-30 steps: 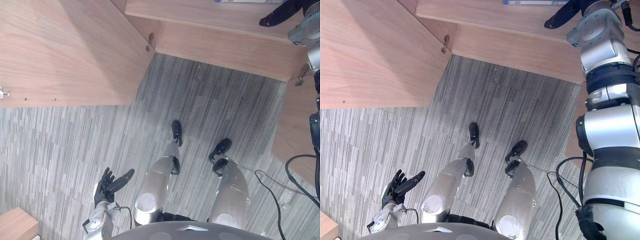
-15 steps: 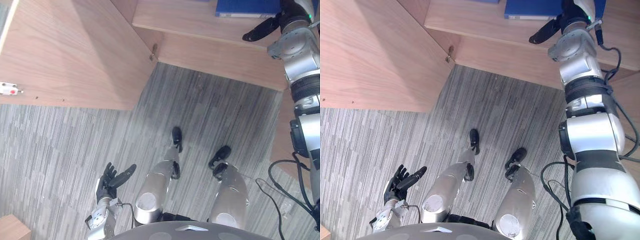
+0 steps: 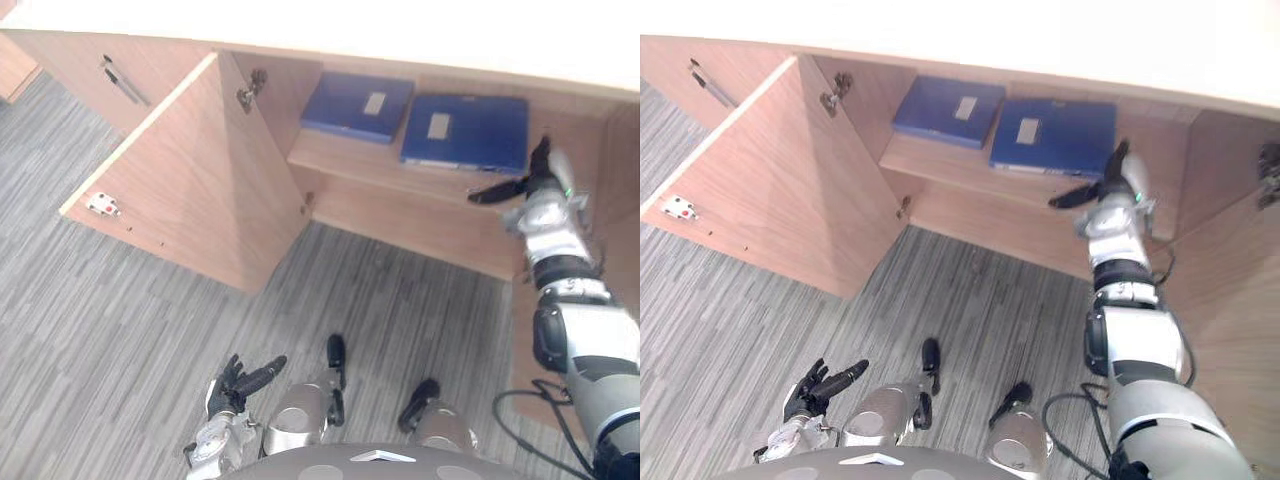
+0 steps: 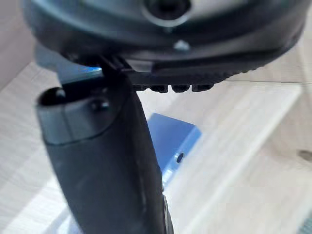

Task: Walk over to the cabinet, pick up the folder, carry it to the office cabinet, place the folder inside the office cabinet, then close the office cabinet door

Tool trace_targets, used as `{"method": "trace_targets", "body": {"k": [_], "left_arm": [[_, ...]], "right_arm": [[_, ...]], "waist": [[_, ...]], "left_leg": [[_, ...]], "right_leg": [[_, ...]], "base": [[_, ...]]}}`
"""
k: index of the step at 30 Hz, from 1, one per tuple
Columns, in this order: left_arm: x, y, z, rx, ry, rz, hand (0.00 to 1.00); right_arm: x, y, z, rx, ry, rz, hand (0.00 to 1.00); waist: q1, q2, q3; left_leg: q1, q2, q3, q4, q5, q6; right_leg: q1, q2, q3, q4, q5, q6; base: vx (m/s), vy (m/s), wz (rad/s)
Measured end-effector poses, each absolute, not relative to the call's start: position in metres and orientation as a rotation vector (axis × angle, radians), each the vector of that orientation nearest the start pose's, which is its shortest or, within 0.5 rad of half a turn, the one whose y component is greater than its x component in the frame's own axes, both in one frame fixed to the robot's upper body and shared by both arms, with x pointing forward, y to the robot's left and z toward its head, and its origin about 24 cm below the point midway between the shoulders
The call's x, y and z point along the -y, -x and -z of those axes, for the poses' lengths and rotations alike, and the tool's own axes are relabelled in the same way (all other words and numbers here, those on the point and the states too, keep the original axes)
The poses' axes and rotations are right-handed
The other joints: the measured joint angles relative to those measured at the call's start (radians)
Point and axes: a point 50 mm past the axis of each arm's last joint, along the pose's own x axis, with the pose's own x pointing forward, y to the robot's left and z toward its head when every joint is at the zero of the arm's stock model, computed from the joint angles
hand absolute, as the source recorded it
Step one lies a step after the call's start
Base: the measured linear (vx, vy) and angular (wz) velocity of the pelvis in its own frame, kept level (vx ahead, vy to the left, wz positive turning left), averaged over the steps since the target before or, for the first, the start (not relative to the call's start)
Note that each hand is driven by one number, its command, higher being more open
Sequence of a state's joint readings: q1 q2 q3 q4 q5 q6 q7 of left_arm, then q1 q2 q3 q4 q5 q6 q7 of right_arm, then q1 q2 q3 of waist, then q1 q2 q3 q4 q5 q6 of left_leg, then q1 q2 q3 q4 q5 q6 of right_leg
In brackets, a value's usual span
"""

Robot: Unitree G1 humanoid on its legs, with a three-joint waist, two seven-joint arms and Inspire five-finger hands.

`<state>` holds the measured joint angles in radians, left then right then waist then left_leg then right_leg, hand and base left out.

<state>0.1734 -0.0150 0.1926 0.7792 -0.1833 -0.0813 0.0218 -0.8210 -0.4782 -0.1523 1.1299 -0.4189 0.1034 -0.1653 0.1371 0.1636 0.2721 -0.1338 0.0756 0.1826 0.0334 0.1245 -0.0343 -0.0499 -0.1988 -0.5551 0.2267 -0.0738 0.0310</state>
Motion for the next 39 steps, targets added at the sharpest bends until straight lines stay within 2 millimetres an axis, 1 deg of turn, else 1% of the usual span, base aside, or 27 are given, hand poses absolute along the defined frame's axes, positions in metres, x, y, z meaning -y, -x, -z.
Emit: {"method": "trace_targets", "body": {"k": [1,3,5,6,7,8,9,11,12,14,15,17,18,20,22,26,28,29,30,31,32,33,34,35,36,37,39], "left_arm": [[-0.186,-0.116,0.140,-0.851,0.235,-0.337,1.00],[-0.186,-0.119,0.141,-0.866,0.195,-0.310,1.00],[-0.189,-0.122,0.142,-0.884,0.150,-0.321,1.00],[-0.188,-0.121,0.144,-0.896,0.140,-0.325,1.00],[-0.187,-0.119,0.146,-0.914,0.124,-0.328,1.00],[-0.187,-0.118,0.147,-0.923,0.117,-0.329,1.00],[-0.188,-0.116,0.148,-0.935,0.106,-0.333,1.00],[-0.195,-0.109,0.151,-0.967,0.086,-0.357,1.00],[-0.196,-0.108,0.151,-0.970,0.083,-0.360,1.00],[-0.199,-0.103,0.153,-0.997,0.027,-0.351,1.00],[-0.202,-0.101,0.154,-1.007,0.002,-0.347,1.00],[-0.206,-0.094,0.157,-1.044,-0.047,-0.332,1.00],[-0.208,-0.093,0.157,-1.052,-0.058,-0.332,1.00],[-0.211,-0.089,0.159,-1.082,-0.089,-0.323,1.00],[-0.213,-0.087,0.161,-1.095,-0.071,-0.352,1.00],[-0.211,-0.078,0.163,-1.116,0.022,-0.459,1.00],[-0.212,-0.076,0.163,-1.117,0.031,-0.476,1.00],[-0.211,-0.076,0.163,-1.116,0.036,-0.487,1.00],[-0.211,-0.076,0.163,-1.116,0.035,-0.486,1.00],[-0.210,-0.077,0.163,-1.116,0.026,-0.486,1.00],[-0.211,-0.077,0.163,-1.116,0.018,-0.492,1.00],[-0.212,-0.077,0.163,-1.115,0.017,-0.496,1.00],[-0.214,-0.076,0.163,-1.116,0.013,-0.504,1.00],[-0.216,-0.077,0.162,-1.109,0.008,-0.508,1.00],[-0.218,-0.078,0.161,-1.104,0.004,-0.509,1.00],[-0.220,-0.079,0.161,-1.099,-0.002,-0.510,1.00],[-0.212,-0.075,0.163,-1.124,0.008,-0.496,1.00]], "right_arm": [[0.299,-0.360,-0.076,-0.386,0.691,0.414,1.00],[0.286,-0.348,-0.043,-0.454,0.628,0.375,1.00],[0.264,-0.331,-0.004,-0.519,0.502,0.345,1.00],[0.259,-0.325,0.006,-0.538,0.463,0.345,1.00],[0.248,-0.310,0.028,-0.587,0.393,0.340,1.00],[0.244,-0.301,0.038,-0.609,0.368,0.338,1.00],[0.238,-0.288,0.051,-0.637,0.324,0.341,1.00],[0.229,-0.246,0.087,-0.746,0.235,0.345,1.00],[0.228,-0.236,0.094,-0.771,0.227,0.346,1.00],[0.228,-0.193,0.119,-0.873,0.170,0.369,1.00],[0.228,-0.183,0.124,-0.899,0.153,0.375,1.00],[0.228,-0.149,0.138,-0.965,0.037,0.460,1.00],[0.228,-0.142,0.141,-0.979,0.016,0.476,1.00],[0.230,-0.114,0.149,-1.020,-0.060,0.556,1.00],[0.231,-0.099,0.152,-1.035,-0.144,0.635,1.00],[0.222,-0.073,0.156,-1.033,-0.261,0.743,1.00],[0.221,-0.072,0.155,-1.021,-0.261,0.754,1.00],[0.220,-0.075,0.153,-1.000,-0.268,0.771,1.00],[0.220,-0.077,0.151,-0.987,-0.275,0.779,1.00],[0.218,-0.081,0.149,-0.967,-0.284,0.783,1.00],[0.215,-0.084,0.147,-0.949,-0.294,0.787,1.00],[0.214,-0.084,0.147,-0.943,-0.294,0.794,1.00],[0.215,-0.081,0.147,-0.949,-0.288,0.809,1.00],[0.215,-0.080,0.147,-0.950,-0.282,0.821,1.00],[0.215,-0.080,0.146,-0.945,-0.283,0.823,1.00],[0.216,-0.080,0.144,-0.932,-0.283,0.827,1.00],[0.226,-0.082,0.141,-0.903,-0.262,0.844,1.00]], "waist": [[0.001,-0.004,-0.002],[0.000,-0.008,-0.004],[-0.006,-0.008,-0.010],[-0.007,-0.009,-0.015],[-0.007,-0.011,-0.035],[-0.008,-0.010,-0.046],[-0.016,-0.014,-0.055],[-0.058,-0.038,-0.080],[-0.061,-0.043,-0.084],[-0.084,-0.064,-0.110],[-0.087,-0.068,-0.120],[-0.103,-0.085,-0.143],[-0.110,-0.089,-0.148],[-0.123,-0.103,-0.166],[-0.131,-0.112,-0.170],[-0.143,-0.130,-0.170],[-0.141,-0.143,-0.163],[-0.140,-0.143,-0.165],[-0.140,-0.139,-0.167],[-0.141,-0.129,-0.172],[-0.142,-0.131,-0.174],[-0.146,-0.133,-0.174],[-0.147,-0.132,-0.174],[-0.144,-0.154,-0.186],[-0.144,-0.164,-0.186],[-0.143,-0.179,-0.186],[-0.146,-0.151,-0.201]], "left_leg": [[0.000,0.008,0.003,0.023,-0.015,0.000],[-0.002,0.042,0.019,0.111,-0.069,-0.005],[-0.016,0.082,0.027,0.229,-0.137,-0.015],[-0.021,0.090,0.007,0.252,-0.150,-0.023],[-0.031,0.093,-0.073,0.279,-0.180,-0.042],[-0.032,0.093,-0.109,0.281,-0.194,-0.055],[-0.031,0.092,-0.120,0.281,-0.205,-0.064],[-0.024,0.082,-0.125,0.275,-0.226,-0.069],[-0.019,0.080,-0.117,0.275,-0.233,-0.066],[0.003,0.076,-0.067,0.275,-0.262,-0.059],[0.009,0.075,-0.052,0.276,-0.270,-0.058],[0.052,0.068,-0.004,0.271,-0.295,-0.051],[0.062,0.064,0.005,0.268,-0.300,-0.047],[0.113,0.045,0.041,0.236,-0.310,-0.037],[0.146,0.034,0.094,0.216,-0.313,-0.031],[0.236,0.033,0.247,0.187,-0.330,-0.021],[0.254,0.032,0.305,0.189,-0.339,-0.017],[0.264,0.038,0.373,0.188,-0.344,-0.011],[0.264,0.045,0.391,0.186,-0.344,-0.010],[0.266,0.057,0.429,0.185,-0.341,-0.008],[0.268,0.073,0.459,0.183,-0.337,-0.014],[0.273,0.079,0.469,0.182,-0.335,-0.018],[0.287,0.093,0.490,0.177,-0.328,-0.030],[0.295,0.109,0.508,0.177,-0.325,-0.048],[0.301,0.109,0.515,0.177,-0.323,-0.058],[0.318,0.101,0.525,0.163,-0.315,-0.081],[0.336,0.108,0.511,0.096,-0.295,-0.095]], "right_leg": [[0.013,0.011,0.005,-0.017,0.006,0.000],[0.050,0.043,0.031,-0.057,0.022,-0.008],[0.065,0.085,0.092,-0.091,0.031,-0.009],[0.063,0.097,0.112,-0.098,0.034,-0.012],[0.055,0.121,0.166,-0.116,0.041,-0.021],[0.048,0.132,0.194,-0.123,0.046,-0.025],[0.042,0.140,0.224,-0.138,0.057,-0.018],[0.033,0.149,0.300,-0.178,0.089,-0.007],[0.033,0.150,0.315,-0.190,0.097,-0.004],[0.034,0.148,0.384,-0.234,0.127,0.008],[0.033,0.147,0.401,-0.240,0.133,0.012],[0.032,0.146,0.482,-0.253,0.153,0.021],[0.032,0.145,0.497,-0.255,0.155,0.024],[0.027,0.135,0.567,-0.255,0.167,0.040],[0.016,0.130,0.620,-0.244,0.173,0.050],[-0.004,0.136,0.741,-0.209,0.180,0.061],[-0.019,0.134,0.762,-0.201,0.174,0.052],[-0.050,0.114,0.676,-0.174,0.137,0.000],[-0.070,0.100,0.606,-0.149,0.124,-0.020],[-0.111,0.065,0.493,-0.088,0.117,-0.031],[-0.146,0.013,0.326,0.021,0.099,-0.058],[-0.148,-0.012,0.264,0.078,0.089,-0.070],[-0.139,-0.050,0.198,0.175,0.041,-0.074],[-0.140,-0.069,0.187,0.237,-0.033,-0.050],[-0.141,-0.073,0.187,0.242,-0.048,-0.037],[-0.130,-0.067,0.192,0.218,-0.071,0.010],[-0.110,-0.001,0.201,0.153,-0.056,0.010]], "base": [[0.00,-0.069,-0.29],[-0.02,-0.030,-0.42],[-0.06,-0.043,-0.69],[-0.06,-0.040,-0.87],[-0.03,-0.031,-0.80],[0.02,-0.018,-0.86],[0.04,0.007,-0.62],[0.06,0.040,-0.65],[0.05,0.066,-0.74],[0.07,0.116,-0.79],[0.10,0.126,-0.90],[0.08,0.103,-0.95],[0.06,0.106,-0.91],[0.04,0.112,-0.86],[0.00,0.107,-0.77],[-0.04,0.097,-1.03],[-0.12,0.072,-1.00],[-0.14,0.067,-1.09],[-0.11,0.049,-1.12],[-0.05,0.027,-0.91],[-0.02,0.011,-0.80],[0.02,-0.026,-0.67],[0.09,-0.128,-0.53],[0.11,-0.160,-0.52],[0.13,-0.203,-0.43],[0.10,-0.168,-0.39],[0.08,-0.139,-0.40]]}}
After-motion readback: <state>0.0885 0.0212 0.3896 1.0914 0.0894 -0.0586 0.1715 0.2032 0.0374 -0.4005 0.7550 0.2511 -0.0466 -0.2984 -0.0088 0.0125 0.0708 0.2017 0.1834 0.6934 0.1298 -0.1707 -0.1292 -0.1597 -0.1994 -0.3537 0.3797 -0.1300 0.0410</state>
